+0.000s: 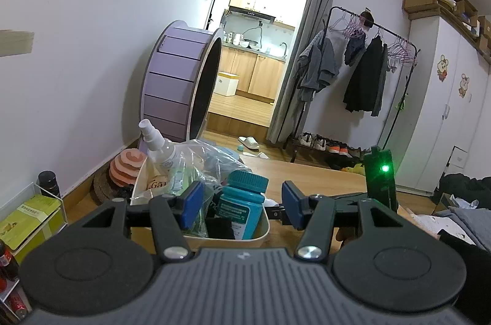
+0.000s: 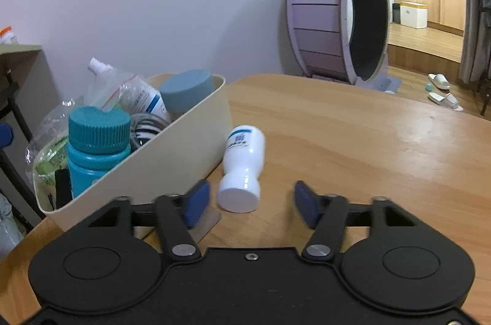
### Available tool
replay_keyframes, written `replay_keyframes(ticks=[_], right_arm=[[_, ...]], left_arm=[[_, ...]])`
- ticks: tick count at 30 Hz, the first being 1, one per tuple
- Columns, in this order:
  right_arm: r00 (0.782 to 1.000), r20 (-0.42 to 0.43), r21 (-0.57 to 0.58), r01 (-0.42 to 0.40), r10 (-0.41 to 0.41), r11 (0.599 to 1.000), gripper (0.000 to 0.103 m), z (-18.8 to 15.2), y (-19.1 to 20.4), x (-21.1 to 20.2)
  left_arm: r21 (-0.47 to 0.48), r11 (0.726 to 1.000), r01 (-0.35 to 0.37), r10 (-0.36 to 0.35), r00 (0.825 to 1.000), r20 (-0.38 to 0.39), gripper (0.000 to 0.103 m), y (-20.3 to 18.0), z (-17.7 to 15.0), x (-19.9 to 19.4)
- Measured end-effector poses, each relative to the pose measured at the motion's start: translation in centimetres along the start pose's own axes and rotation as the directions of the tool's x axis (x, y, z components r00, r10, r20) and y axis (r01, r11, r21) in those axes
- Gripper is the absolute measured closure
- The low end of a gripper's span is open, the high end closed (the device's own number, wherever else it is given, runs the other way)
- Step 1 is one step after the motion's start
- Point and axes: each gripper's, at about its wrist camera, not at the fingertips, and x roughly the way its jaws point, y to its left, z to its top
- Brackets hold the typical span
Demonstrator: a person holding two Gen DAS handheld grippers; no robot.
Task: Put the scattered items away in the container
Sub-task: 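Grasp the roll-on bottle by its cap with the right gripper, then stand the roll-on bottle upright on the table and open the right gripper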
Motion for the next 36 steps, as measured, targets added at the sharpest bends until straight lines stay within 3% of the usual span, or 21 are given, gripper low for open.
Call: replay_keyframes(ticks=[1,8,15,21,29,33,36], right_arm=[[1.000,0.000,0.009,-0.013,0.013,1.000,0.072,0.1,-0.2,0.1],[0.996,0.081,0.038,-0.026,0.023,0.999,0.072,0.3,-1.1,-3.3],[0.991,0.132,-0.030,-0.011,0.015,0.999,0.072,0.2,-0.2,-8.9],[0.991,0.127,-0.057,-0.046,0.053,0.997,0.072,-1.3,0.7,-12.6],[0.994,0.036,-0.136,-0.094,0.100,0.986,0.072,-3.7,2.1,-14.0],[0.991,0.048,-0.124,-0.116,0.123,0.985,0.064,-4.6,2.3,-13.9],[0.990,0.083,-0.118,-0.100,0.110,0.988,0.048,-4.7,1.9,-15.2]], left_arm=[[0.001,1.000,0.000,0.000,1.000,0.000,0.047,0.0,0.0,0.0],[0.005,1.000,0.007,-0.007,1.000,-0.003,0.047,-0.2,0.0,0.1],[0.030,0.999,0.025,-0.025,0.999,-0.022,0.047,-1.0,-0.4,0.4],[0.109,0.991,0.077,-0.071,0.996,-0.061,0.047,-2.6,-1.3,0.8],[0.163,0.981,0.101,-0.084,0.991,-0.109,0.047,-4.1,-2.7,1.7],[0.176,0.979,0.105,-0.084,0.989,-0.125,0.047,-4.5,-3.3,2.1],[0.181,0.977,0.117,-0.093,0.986,-0.137,0.047,-4.8,-3.4,2.3]])
